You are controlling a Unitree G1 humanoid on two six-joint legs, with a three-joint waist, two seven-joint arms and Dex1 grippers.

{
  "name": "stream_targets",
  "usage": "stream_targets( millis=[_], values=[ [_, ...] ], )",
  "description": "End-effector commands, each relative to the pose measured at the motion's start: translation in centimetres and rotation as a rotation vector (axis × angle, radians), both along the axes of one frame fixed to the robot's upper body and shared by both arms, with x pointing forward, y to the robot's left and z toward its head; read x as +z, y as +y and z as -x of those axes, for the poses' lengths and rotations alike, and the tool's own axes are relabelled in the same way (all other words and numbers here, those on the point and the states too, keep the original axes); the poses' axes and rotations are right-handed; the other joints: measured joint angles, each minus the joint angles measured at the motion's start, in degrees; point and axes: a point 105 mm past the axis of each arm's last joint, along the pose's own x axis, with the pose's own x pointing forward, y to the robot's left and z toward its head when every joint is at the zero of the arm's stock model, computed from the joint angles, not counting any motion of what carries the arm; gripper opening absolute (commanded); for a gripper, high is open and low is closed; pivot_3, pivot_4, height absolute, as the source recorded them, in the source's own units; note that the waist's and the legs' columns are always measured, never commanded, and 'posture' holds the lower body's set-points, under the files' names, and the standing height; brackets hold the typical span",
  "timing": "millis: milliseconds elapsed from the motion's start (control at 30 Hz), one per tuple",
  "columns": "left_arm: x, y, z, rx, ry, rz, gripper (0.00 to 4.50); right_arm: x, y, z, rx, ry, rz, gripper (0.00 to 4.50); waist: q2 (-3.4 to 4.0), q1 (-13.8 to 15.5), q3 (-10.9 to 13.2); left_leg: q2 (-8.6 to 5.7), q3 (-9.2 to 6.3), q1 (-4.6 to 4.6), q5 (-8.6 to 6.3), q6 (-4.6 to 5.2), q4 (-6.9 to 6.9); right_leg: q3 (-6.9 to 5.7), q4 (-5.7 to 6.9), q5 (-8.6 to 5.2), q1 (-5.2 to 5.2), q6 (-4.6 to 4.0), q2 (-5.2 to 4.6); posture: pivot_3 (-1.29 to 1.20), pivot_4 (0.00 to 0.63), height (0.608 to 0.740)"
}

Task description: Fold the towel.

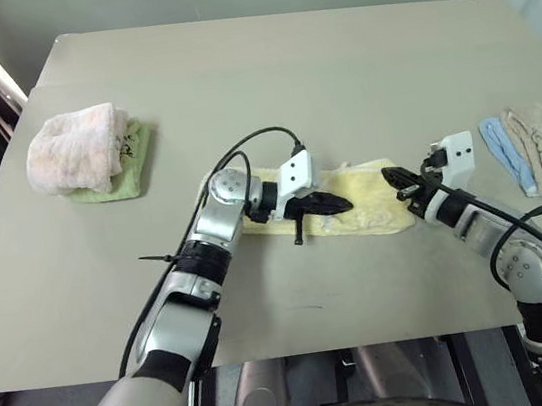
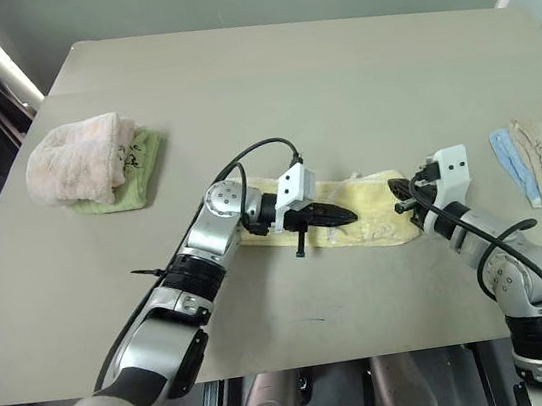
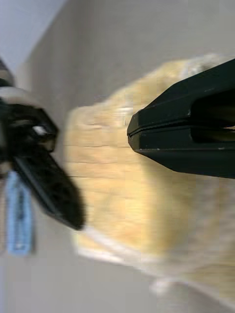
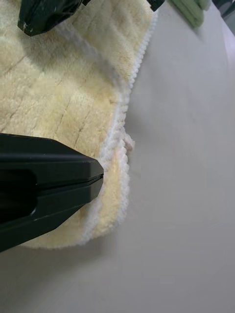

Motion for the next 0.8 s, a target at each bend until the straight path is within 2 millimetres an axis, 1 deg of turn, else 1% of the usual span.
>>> stream_targets(
  millis=[33, 233, 333, 467, 633, 667, 700, 800],
  values=[
    [0.5, -0.4, 0.5, -0.018, -0.031, 0.003, 0.02, 0.8, 0.4, 0.0, 0.019, -0.047, 0.013, 0.00, 0.00, 0.0, 0.0, 0.00, 0.00, 0.00, 0.00, 0.00, 0.00, 0.00, 0.00, 0.00, 0.00, -0.01, 0.00, 0.00, 0.150, 0.697],
    [-0.5, -0.5, 1.4, -0.006, -0.011, 0.003, 0.02, -0.3, 1.0, 0.0, 0.025, -0.032, 0.024, 0.00, 0.01, 0.0, 0.0, 0.00, 0.00, 0.01, 0.00, 0.00, -0.01, 0.00, 0.00, 0.01, -0.01, -0.11, 0.00, 0.00, 0.150, 0.697],
    [-1.3, -0.2, 1.7, 0.005, -0.012, -0.018, 0.02, -1.4, 0.8, -0.2, -0.009, -0.016, 0.023, 0.00, 0.01, -0.1, 0.0, 0.00, 0.00, 0.03, 0.00, 0.00, -0.01, 0.00, 0.00, 0.02, -0.01, -0.14, 0.00, 0.00, 0.150, 0.697],
    [-1.6, 0.4, 1.2, 0.051, -0.017, -0.026, 0.02, -2.8, 1.1, -0.1, -0.007, -0.010, 0.049, 0.00, 0.02, -0.1, 0.0, 0.00, -0.01, 0.09, 0.00, 0.00, -0.02, 0.00, 0.01, 0.01, 0.04, -0.19, 0.00, 0.00, 0.150, 0.697],
    [-1.7, 1.3, 0.5, 0.098, -0.026, -0.033, 0.02, -3.5, 0.7, -0.4, -0.026, -0.024, 0.068, 0.00, 0.02, -0.2, 0.0, 0.00, -0.01, 0.48, 0.00, -0.01, -0.08, 0.00, 0.00, -0.28, 0.42, -0.61, 0.00, 0.00, 0.150, 0.697],
    [-1.7, 1.4, 0.4, 0.104, -0.027, -0.034, 0.02, -3.5, 0.6, -0.5, -0.026, -0.026, 0.071, 0.00, 0.02, -0.2, 0.0, 0.00, -0.01, 0.62, -0.01, -0.01, -0.10, 0.00, 0.00, -0.39, 0.57, -0.53, 0.00, 0.00, 0.150, 0.697],
    [-1.6, 1.5, 0.3, 0.109, -0.025, -0.029, 0.02, -3.5, 0.5, -0.5, -0.026, -0.029, 0.077, 0.00, 0.02, -0.2, 0.0, 0.00, -0.01, 0.78, -0.03, -0.02, -0.12, 0.00, -0.01, -0.64, 0.73, -0.21, 0.00, 0.00, 0.150, 0.697],
    [-1.1, 1.6, 0.2, 0.119, -0.013, 0.005, 0.02, -3.1, 0.0, -0.5, -0.023, -0.043, 0.088, 0.00, 0.02, -0.2, 0.0, 0.00, -0.04, 0.87, -0.04, -0.03, -0.12, 0.00, -0.01, -0.71, 0.84, -0.14, 0.00, 0.00, 0.150, 0.697]
  ],
)
